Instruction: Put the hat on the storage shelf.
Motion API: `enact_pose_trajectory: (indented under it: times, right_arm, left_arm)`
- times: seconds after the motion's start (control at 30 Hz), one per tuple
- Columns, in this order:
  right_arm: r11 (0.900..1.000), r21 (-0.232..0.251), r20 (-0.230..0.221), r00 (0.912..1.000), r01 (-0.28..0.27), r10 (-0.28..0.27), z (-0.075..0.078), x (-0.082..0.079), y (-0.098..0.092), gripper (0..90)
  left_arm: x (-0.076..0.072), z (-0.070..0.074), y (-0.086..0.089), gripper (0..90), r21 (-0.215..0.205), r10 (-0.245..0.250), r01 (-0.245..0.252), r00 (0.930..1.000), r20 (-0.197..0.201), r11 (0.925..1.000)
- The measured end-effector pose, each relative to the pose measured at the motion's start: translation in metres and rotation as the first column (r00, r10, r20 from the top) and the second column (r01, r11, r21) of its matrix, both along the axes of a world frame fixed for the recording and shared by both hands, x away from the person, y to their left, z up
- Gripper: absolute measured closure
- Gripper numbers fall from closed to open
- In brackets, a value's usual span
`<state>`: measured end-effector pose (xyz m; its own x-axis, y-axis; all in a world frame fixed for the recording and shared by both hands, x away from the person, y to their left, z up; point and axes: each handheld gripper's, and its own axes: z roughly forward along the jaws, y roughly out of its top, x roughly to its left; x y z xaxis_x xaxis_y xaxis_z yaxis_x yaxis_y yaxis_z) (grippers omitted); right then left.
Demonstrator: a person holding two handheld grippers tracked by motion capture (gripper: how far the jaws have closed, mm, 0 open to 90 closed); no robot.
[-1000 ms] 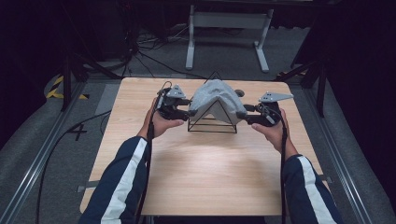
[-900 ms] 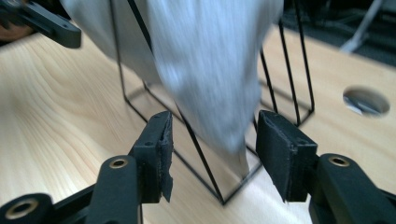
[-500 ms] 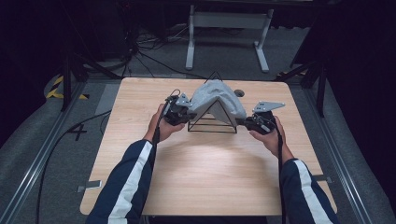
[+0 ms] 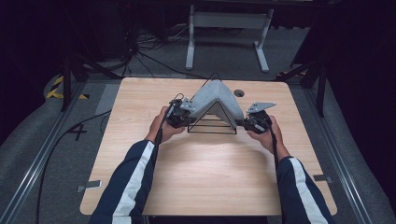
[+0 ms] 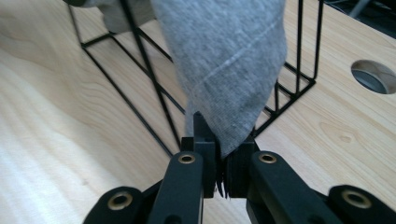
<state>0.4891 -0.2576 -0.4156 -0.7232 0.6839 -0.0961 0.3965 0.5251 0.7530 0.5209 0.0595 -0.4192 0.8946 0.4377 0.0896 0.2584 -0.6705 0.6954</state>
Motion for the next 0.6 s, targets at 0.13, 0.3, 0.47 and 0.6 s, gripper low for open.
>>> enact_pose_trajectory:
  times: [0.13, 0.3, 0.47, 0.6]
  right_arm:
    - [1.0, 0.012, 0.0, 0.9998, 0.02, -0.02, -0.003, 0.005, -0.002, 86.9]
    - [1.0, -0.007, -0.032, 0.999, 0.03, -0.03, -0.009, 0.008, -0.002, 87.2]
    - [0.998, 0.007, -0.034, 0.9979, 0.055, -0.055, -0.007, 0.006, -0.013, 89.8]
    - [0.996, -0.008, -0.051, 0.9946, 0.09, -0.09, -0.012, 0.006, -0.028, 89.9]
  left_arm:
    - [0.003, -0.003, -0.002, 87.2, -0.008, 0.003, -0.004, 1.0, -0.005, 1.0]
    - [0.006, -0.001, 0.005, 87.2, 0.013, 0.008, -0.008, 0.9999, -0.007, 0.9999]
    - [0.007, 0.006, 0.015, 87.2, 0.015, 0.02, -0.02, 0.9998, -0.003, 0.9997]
    - [0.008, -0.005, 0.026, 87.2, 0.133, 0.041, -0.037, 0.9988, -0.028, 0.9904]
